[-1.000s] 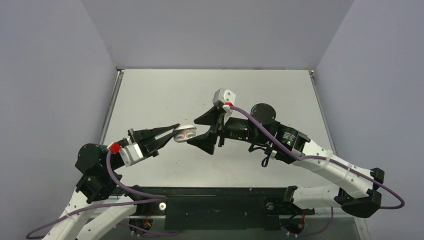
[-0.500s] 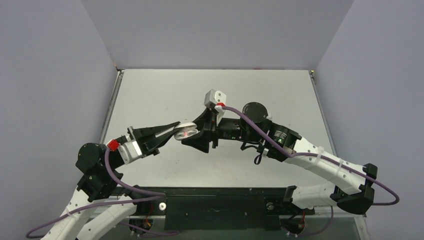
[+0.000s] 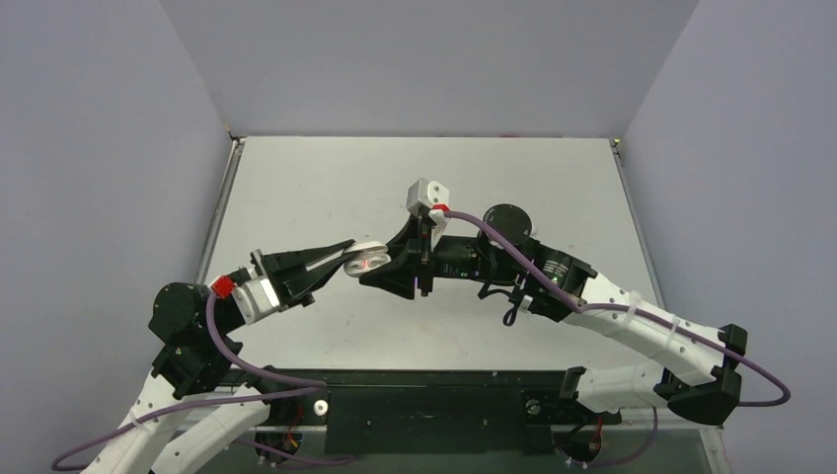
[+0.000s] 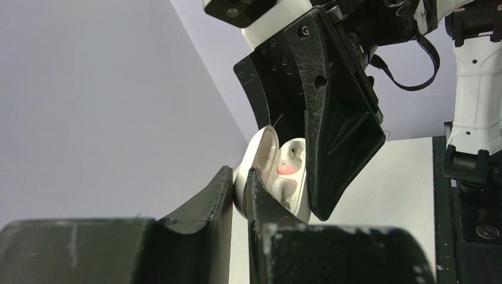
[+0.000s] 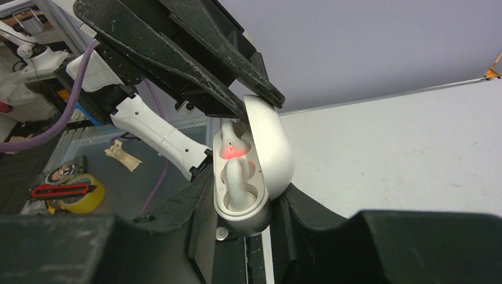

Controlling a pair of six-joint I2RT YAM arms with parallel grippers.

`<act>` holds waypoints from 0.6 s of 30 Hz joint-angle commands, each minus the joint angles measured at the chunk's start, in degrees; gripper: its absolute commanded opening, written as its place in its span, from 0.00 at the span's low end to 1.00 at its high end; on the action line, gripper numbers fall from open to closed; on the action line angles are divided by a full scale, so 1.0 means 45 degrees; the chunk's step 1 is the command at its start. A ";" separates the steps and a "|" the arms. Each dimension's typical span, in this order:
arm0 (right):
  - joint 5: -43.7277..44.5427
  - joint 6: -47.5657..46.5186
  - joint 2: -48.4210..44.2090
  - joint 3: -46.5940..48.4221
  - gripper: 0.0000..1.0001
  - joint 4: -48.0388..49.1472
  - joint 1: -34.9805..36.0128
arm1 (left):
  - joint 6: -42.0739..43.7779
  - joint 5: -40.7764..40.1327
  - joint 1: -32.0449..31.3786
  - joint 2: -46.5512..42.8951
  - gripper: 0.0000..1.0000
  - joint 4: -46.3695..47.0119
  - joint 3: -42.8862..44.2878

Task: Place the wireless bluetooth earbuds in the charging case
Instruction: Close the charging case.

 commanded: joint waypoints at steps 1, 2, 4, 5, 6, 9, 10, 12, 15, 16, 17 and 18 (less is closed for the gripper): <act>0.0152 0.0030 -0.0271 -0.0080 0.00 0.1041 -0.0145 | -0.0029 0.0455 -0.0084 -0.0076 0.00 -0.0124 0.0281; 0.0090 0.0066 -0.0247 -0.0099 0.00 0.1119 -0.0168 | -0.0021 0.0488 -0.0078 -0.0046 0.00 -0.0168 0.0279; -0.0251 0.0151 -0.0193 -0.0123 0.00 0.1271 -0.0256 | 0.0071 0.0532 -0.0080 -0.0034 0.00 -0.0285 0.0269; -0.0317 0.0179 -0.0138 -0.0127 0.00 0.1289 -0.0357 | 0.0115 0.0451 -0.0079 -0.0035 0.00 -0.0299 0.0254; -0.0468 0.0279 -0.0122 -0.0155 0.00 0.1289 -0.0406 | 0.0149 0.0378 -0.0065 -0.0045 0.05 -0.0293 0.0252; -0.0551 0.0342 -0.0260 -0.0382 0.00 0.1284 -0.0679 | 0.0532 -0.0265 -0.0086 -0.0096 0.22 -0.0285 0.0275; -0.0478 0.0334 -0.0399 -0.0541 0.00 0.1273 -0.0714 | 0.0685 -0.0428 -0.0079 -0.0158 0.30 -0.0265 0.0263; -0.0235 0.0229 -0.0641 -0.0820 0.00 0.1150 -0.0827 | 0.0931 -0.0794 -0.0072 -0.0248 0.33 -0.0363 0.0293; 0.0018 0.0103 -0.0931 -0.1101 0.00 0.0950 -0.1064 | 0.1044 -0.0914 -0.0062 -0.0369 0.34 -0.0610 0.0374; 0.0030 0.0087 -0.1031 -0.1189 0.00 0.0943 -0.1111 | 0.0998 -0.0883 -0.0069 -0.0398 0.35 -0.0664 0.0390; 0.0039 0.0051 -0.1067 -0.1207 0.00 0.0855 -0.1176 | 0.0952 -0.0874 -0.0071 -0.0443 0.35 -0.0672 0.0402; 0.0104 0.0022 -0.1108 -0.1196 0.00 0.0779 -0.1206 | 0.0843 -0.0858 -0.0067 -0.0454 0.35 -0.0655 0.0416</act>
